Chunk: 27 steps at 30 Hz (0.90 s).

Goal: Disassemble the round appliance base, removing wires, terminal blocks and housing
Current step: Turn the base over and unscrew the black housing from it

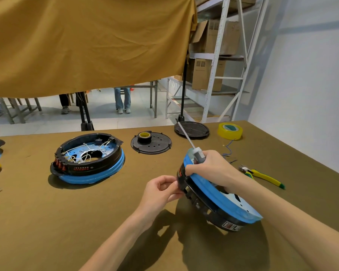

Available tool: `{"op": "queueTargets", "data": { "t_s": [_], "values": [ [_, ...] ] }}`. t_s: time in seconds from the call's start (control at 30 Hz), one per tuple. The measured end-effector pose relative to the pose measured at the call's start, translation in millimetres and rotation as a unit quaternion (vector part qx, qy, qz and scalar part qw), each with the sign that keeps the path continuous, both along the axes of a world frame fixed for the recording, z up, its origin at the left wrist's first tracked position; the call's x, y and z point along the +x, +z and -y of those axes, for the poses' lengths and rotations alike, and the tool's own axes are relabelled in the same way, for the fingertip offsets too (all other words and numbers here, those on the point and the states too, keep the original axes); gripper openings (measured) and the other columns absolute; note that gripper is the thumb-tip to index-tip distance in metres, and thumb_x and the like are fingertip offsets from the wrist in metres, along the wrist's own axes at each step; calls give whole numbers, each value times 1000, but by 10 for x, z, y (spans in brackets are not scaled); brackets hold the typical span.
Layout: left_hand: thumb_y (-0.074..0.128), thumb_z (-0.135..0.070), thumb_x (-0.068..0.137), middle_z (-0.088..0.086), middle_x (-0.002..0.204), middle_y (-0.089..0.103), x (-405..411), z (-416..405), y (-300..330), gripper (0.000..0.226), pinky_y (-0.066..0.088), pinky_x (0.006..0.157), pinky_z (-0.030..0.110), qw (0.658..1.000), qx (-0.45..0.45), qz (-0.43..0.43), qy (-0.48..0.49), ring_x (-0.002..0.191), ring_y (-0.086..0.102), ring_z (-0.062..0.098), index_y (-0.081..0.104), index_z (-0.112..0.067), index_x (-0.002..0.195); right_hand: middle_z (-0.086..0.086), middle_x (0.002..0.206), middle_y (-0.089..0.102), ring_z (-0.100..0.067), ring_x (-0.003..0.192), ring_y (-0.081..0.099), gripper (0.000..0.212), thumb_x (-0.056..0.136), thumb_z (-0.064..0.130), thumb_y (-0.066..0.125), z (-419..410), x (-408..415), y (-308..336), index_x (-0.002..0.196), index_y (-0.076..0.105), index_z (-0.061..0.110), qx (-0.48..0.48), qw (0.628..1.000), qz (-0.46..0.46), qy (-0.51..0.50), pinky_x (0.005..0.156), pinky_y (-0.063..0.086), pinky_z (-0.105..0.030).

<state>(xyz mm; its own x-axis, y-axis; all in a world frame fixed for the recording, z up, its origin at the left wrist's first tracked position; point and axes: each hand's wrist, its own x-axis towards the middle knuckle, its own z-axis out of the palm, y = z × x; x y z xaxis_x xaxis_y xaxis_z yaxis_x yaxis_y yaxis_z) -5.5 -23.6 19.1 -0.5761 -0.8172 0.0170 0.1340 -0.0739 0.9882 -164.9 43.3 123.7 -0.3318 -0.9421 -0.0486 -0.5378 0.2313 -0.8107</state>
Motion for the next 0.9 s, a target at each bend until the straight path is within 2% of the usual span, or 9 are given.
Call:
{"op": "queueTargets", "data": {
  "t_s": [0.2, 0.3, 0.47, 0.57, 0.67, 0.73, 0.83, 0.9],
  "values": [
    [64, -19, 100, 4, 98, 79, -40, 6, -62, 13, 63, 80, 29, 998, -53, 2, 23, 92, 78, 21, 66, -11, 110, -2, 70, 51, -9, 54, 54, 27, 74, 26, 79, 30, -51, 48, 75, 53, 17, 12, 999, 35, 13, 52, 44, -21],
    [57, -22, 104, 4, 101, 78, -52, 3, -104, 12, 63, 84, 34, 998, -58, 3, 16, 91, 77, 22, 60, -14, 112, 4, 64, 52, -6, 51, 53, 28, 73, 25, 81, 54, -64, 23, 76, 54, 17, 3, 999, 38, 11, 50, 43, -19],
    [48, -27, 108, 0, 93, 76, -46, -32, -183, 11, 59, 79, 28, 999, -47, 3, 12, 84, 71, 14, 55, -19, 112, 13, 55, 50, 4, 43, 48, 27, 73, 24, 82, 105, -44, -11, 71, 55, 18, -13, 999, 27, 13, 40, 37, -9],
    [45, -23, 110, -1, 88, 73, -35, -42, -203, 11, 57, 80, 29, 999, -37, -11, 8, 83, 69, 16, 53, -16, 112, 14, 56, 49, 3, 45, 48, 27, 71, 28, 82, 125, -32, 7, 73, 56, 19, 0, 1000, 8, 19, 46, 39, -13],
    [44, -21, 110, 1, 87, 72, -16, -35, -190, 16, 56, 78, 30, 999, -3, -46, 16, 83, 68, 19, 56, -10, 112, 8, 65, 49, -7, 57, 48, 28, 71, 28, 83, 135, -33, 11, 76, 56, 19, -2, 1000, 10, 22, 57, 39, -22],
    [42, -23, 110, 1, 85, 69, -10, -44, -171, 21, 55, 76, 29, 997, 31, -68, 10, 81, 66, 18, 56, -8, 112, 7, 68, 52, -7, 58, 49, 27, 72, 28, 82, 136, -17, 11, 78, 57, 19, -1, 1000, 13, 20, 58, 39, -22],
    [39, -29, 111, 9, 96, 65, -18, -75, -153, 28, 52, 81, 36, 993, 86, -84, -7, 85, 61, 20, 55, -7, 118, 4, 72, 53, -6, 60, 51, 27, 72, 27, 82, 142, 36, -21, 80, 57, 18, -1, 1000, 11, 28, 61, 41, -24],
    [37, -29, 112, 13, 102, 63, -17, -90, -154, 33, 49, 85, 39, 987, 124, -97, -10, 89, 58, 23, 54, -5, 124, -2, 78, 54, -14, 68, 53, 28, 72, 26, 82, 144, 78, -44, 83, 58, 17, 2, 999, 26, 31, 66, 43, -31]
  ]
}}
